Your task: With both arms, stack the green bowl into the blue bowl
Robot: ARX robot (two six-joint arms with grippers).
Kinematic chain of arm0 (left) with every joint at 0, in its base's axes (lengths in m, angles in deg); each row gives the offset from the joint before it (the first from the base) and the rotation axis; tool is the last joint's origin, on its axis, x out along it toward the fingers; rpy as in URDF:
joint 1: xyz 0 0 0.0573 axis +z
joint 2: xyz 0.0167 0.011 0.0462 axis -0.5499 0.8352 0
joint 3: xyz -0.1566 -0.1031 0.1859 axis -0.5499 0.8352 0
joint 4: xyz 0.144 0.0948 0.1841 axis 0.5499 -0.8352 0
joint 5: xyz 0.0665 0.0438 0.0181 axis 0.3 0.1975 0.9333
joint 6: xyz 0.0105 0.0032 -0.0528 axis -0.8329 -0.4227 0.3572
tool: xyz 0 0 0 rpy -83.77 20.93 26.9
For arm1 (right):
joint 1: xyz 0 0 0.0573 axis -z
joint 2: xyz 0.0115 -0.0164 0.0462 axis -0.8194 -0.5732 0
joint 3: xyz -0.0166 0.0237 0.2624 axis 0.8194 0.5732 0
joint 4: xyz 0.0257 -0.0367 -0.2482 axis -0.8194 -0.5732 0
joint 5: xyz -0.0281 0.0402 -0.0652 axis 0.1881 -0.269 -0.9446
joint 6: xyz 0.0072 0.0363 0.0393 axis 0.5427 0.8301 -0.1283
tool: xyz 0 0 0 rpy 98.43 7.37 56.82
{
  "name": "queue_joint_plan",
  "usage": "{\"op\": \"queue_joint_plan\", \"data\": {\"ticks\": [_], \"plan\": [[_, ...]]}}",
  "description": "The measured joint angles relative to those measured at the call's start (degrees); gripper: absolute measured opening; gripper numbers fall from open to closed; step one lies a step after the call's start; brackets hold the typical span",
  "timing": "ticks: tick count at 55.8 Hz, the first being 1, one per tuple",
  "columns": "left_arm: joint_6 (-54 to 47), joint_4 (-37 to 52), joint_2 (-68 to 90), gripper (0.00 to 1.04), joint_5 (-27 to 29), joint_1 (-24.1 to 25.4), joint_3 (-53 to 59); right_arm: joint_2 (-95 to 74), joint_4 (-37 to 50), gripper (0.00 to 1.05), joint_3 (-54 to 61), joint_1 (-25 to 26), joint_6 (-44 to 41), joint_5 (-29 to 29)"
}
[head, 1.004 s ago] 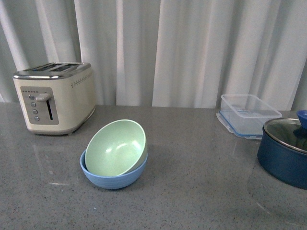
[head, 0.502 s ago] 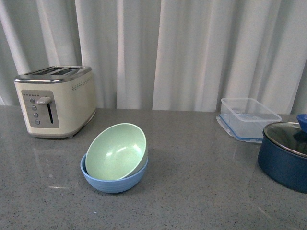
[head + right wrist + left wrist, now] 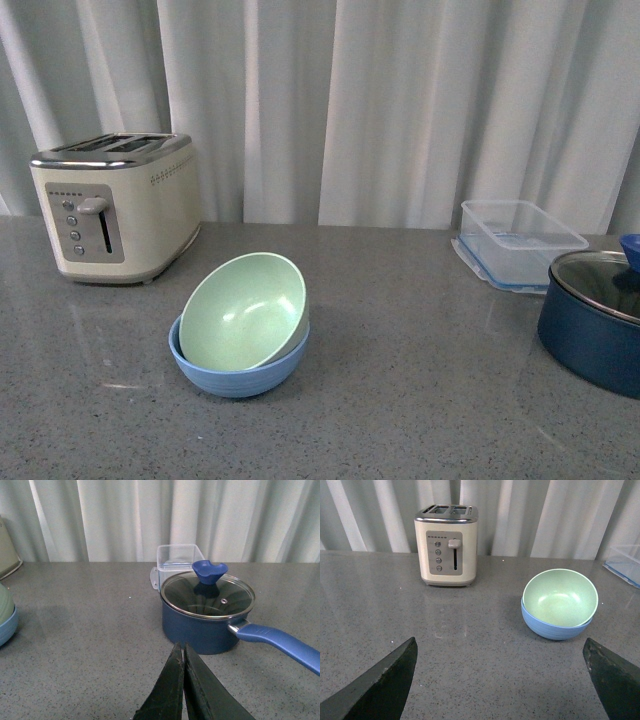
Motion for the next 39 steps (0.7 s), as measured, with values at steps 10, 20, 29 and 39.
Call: {"op": "queue_joint_plan", "data": {"ticks": [10,20,29,39], "plan": [[0.0,0.0,0.0,0.98,0.0,0.0,0.0,5.42,-5.22,0.01,0.0,0.0,0.0,0.0],[0.0,0.0,0.0,0.98,0.0,0.0,0.0,10.01,-9.62,0.01,0.0,0.0,0.0,0.0],[0.0,0.0,0.0,0.98,0.0,0.0,0.0,13.44,-12.94,0.01,0.02,0.0,0.0,0.0],[0.0,0.0,0.0,0.98,0.0,0.0,0.0,17.44,-16.94,0.01,0.02,0.0,0.0,0.02]]}}
